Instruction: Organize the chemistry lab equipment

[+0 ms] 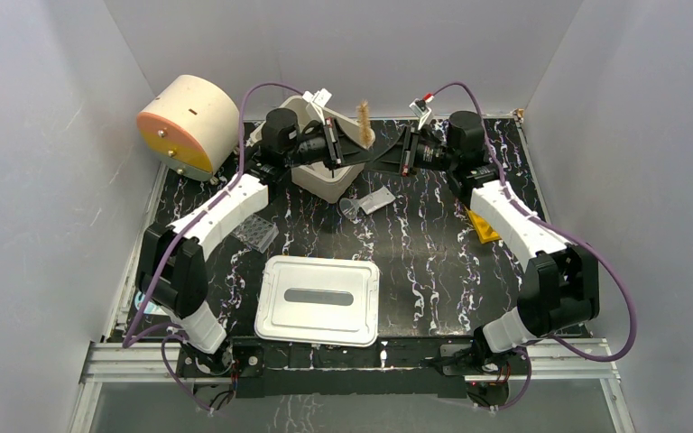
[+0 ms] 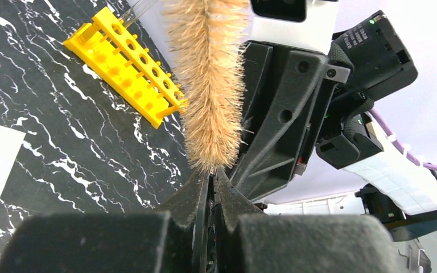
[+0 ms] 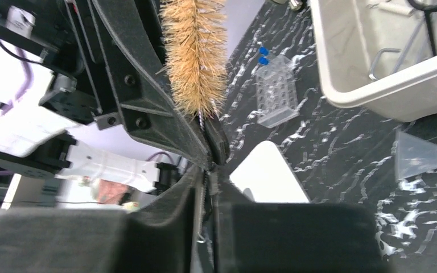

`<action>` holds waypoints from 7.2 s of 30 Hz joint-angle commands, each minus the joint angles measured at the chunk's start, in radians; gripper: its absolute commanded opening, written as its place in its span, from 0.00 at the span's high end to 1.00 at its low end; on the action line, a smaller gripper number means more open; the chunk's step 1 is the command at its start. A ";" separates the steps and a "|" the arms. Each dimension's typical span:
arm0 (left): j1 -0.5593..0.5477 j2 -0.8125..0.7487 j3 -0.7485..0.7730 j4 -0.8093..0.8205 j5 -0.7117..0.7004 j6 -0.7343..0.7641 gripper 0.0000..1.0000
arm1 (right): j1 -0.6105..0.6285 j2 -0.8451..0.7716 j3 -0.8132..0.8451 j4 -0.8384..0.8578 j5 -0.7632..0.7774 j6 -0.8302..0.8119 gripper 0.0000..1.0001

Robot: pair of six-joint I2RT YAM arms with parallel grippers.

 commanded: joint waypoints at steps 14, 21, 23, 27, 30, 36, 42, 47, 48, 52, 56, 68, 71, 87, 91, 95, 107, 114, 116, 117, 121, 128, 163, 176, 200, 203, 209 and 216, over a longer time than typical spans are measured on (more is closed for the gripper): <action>0.218 0.066 0.258 -0.669 -0.667 0.147 1.00 | 0.004 0.025 0.139 -0.267 0.145 -0.228 0.45; 0.212 0.165 0.356 -0.734 -0.779 0.024 1.00 | 0.005 0.047 0.157 -0.303 0.144 -0.231 0.46; 0.202 0.194 0.391 -0.757 -0.795 0.003 1.00 | 0.006 0.047 0.161 -0.313 0.147 -0.236 0.46; 0.157 0.256 0.484 -0.825 -0.896 -0.016 1.00 | 0.006 0.047 0.157 -0.317 0.137 -0.241 0.46; 0.144 0.301 0.535 -0.861 -0.936 -0.045 1.00 | 0.006 0.046 0.155 -0.320 0.132 -0.243 0.46; 0.140 0.396 0.637 -0.964 -0.974 -0.092 1.00 | 0.005 0.039 0.136 -0.318 0.128 -0.245 0.46; 0.138 0.422 0.643 -0.987 -0.997 -0.127 1.00 | 0.004 0.038 0.133 -0.336 0.135 -0.259 0.46; 0.134 0.456 0.688 -1.026 -1.021 -0.132 0.91 | 0.006 0.038 0.137 -0.354 0.138 -0.272 0.46; 0.135 0.458 0.688 -1.031 -1.033 -0.137 0.89 | 0.006 0.037 0.136 -0.355 0.136 -0.274 0.46; 0.134 0.460 0.683 -1.030 -1.054 -0.160 0.84 | 0.004 0.027 0.126 -0.349 0.125 -0.271 0.45; 0.134 0.470 0.714 -1.031 -1.063 -0.156 0.80 | 0.005 0.015 0.124 -0.365 0.132 -0.274 0.45; 0.130 0.308 0.708 -0.952 -0.929 0.154 0.57 | 0.004 0.065 0.168 -0.645 0.565 -0.336 0.41; 0.131 0.205 0.600 -0.919 -0.867 0.223 0.49 | 0.005 0.102 0.150 -0.672 0.650 -0.295 0.37; 0.153 -0.152 0.135 -0.710 -0.503 0.296 0.31 | 0.014 0.346 0.009 -0.349 0.618 0.036 0.37; 0.155 -0.172 0.109 -0.698 -0.474 0.261 0.31 | 0.016 0.380 -0.009 -0.327 0.643 0.113 0.37; 0.154 -0.180 0.098 -0.685 -0.436 0.234 0.31 | 0.016 0.397 -0.032 -0.310 0.688 0.157 0.37; 0.154 -0.208 0.082 -0.718 -0.482 0.188 0.31 | 0.020 0.445 -0.094 -0.150 0.810 0.244 0.40; 0.154 -0.217 0.074 -0.723 -0.496 0.183 0.31 | 0.020 0.464 -0.139 -0.085 0.853 0.319 0.47; 0.153 -0.211 0.080 -0.705 -0.463 0.193 0.31 | 0.022 0.462 -0.150 -0.032 0.868 0.304 0.48; 0.154 -0.209 0.083 -0.700 -0.452 0.194 0.31 | 0.022 0.467 -0.140 -0.021 0.869 0.283 0.49; 0.154 -0.201 0.092 -0.703 -0.456 0.194 0.30 | 0.023 0.487 -0.102 -0.006 0.858 0.241 0.54; 0.154 -0.198 0.079 -0.707 -0.456 0.185 0.30 | 0.023 0.504 -0.103 0.108 0.784 0.244 0.69; 0.155 -0.157 0.132 -0.671 -0.329 0.301 0.02 | -0.019 -0.061 -0.091 -0.082 0.591 -0.207 1.00; 0.152 -0.101 0.066 -0.335 0.110 0.095 0.07 | -0.020 -0.079 0.002 0.135 0.084 -0.083 1.00; 0.113 -0.135 -0.011 -0.105 0.207 -0.036 1.00 | -0.023 -0.030 0.049 0.233 0.036 0.039 0.94; 0.123 -0.145 0.031 -0.243 0.088 0.046 1.00 | -0.030 -0.045 0.066 0.109 0.129 -0.023 0.51; 0.148 -0.143 0.112 -0.562 -0.364 0.105 1.00 | -0.054 -0.067 0.105 -0.133 0.313 -0.159 0.32; 0.154 -0.015 0.298 -0.816 -0.830 0.061 1.00 | -0.054 -0.111 0.065 -0.207 0.398 -0.216 0.31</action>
